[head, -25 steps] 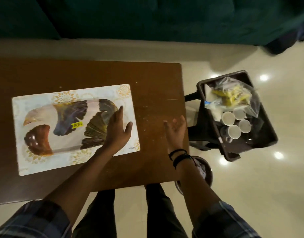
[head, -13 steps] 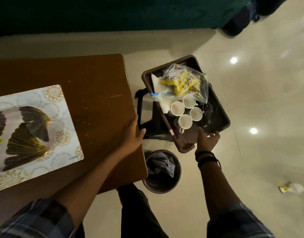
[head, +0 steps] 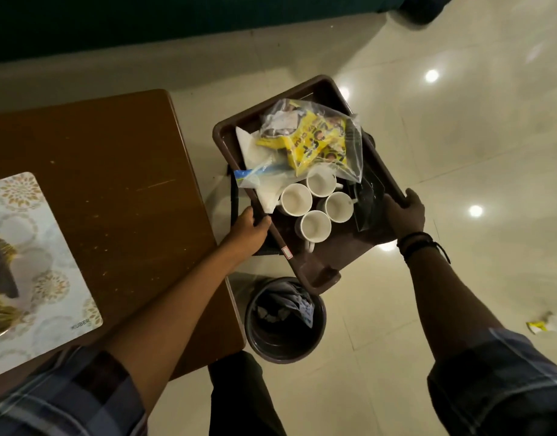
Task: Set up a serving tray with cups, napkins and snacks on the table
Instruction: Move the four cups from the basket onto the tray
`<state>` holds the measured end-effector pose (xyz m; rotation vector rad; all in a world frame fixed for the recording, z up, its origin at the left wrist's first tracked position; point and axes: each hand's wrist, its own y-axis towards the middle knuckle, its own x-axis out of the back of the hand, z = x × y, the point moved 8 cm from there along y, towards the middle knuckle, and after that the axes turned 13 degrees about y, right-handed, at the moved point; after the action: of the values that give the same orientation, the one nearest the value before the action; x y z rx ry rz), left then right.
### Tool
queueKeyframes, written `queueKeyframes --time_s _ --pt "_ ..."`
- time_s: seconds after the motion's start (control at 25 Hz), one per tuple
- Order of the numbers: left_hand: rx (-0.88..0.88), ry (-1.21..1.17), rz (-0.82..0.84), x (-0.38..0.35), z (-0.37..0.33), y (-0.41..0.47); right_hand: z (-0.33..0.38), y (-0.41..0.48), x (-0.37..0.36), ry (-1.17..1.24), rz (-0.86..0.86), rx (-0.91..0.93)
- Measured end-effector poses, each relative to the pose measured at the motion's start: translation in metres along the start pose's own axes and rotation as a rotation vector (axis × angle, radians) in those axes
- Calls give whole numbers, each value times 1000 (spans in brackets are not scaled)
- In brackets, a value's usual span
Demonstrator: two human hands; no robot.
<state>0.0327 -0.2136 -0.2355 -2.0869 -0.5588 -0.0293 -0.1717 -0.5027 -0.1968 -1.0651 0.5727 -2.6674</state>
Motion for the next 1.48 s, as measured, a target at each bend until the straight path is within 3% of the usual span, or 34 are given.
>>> queueKeyframes --time_s 0.16,0.44,0.64,1.0,1.48 --pt "76 -163 -39 -1 -1 10 15 18 -11 -234 80 73" --pt "151 -398 -142 22 6 -4 19 -9 -16 -1 1 59" --pt "176 -342 -368 93 41 -34 23 -88 -51 210 14 87" --pt "301 -257 -675 215 149 -96 7 -208 -165 262 153 -15" --pt "271 -263 -572 259 205 -110 -2 -266 -217 188 194 -23"
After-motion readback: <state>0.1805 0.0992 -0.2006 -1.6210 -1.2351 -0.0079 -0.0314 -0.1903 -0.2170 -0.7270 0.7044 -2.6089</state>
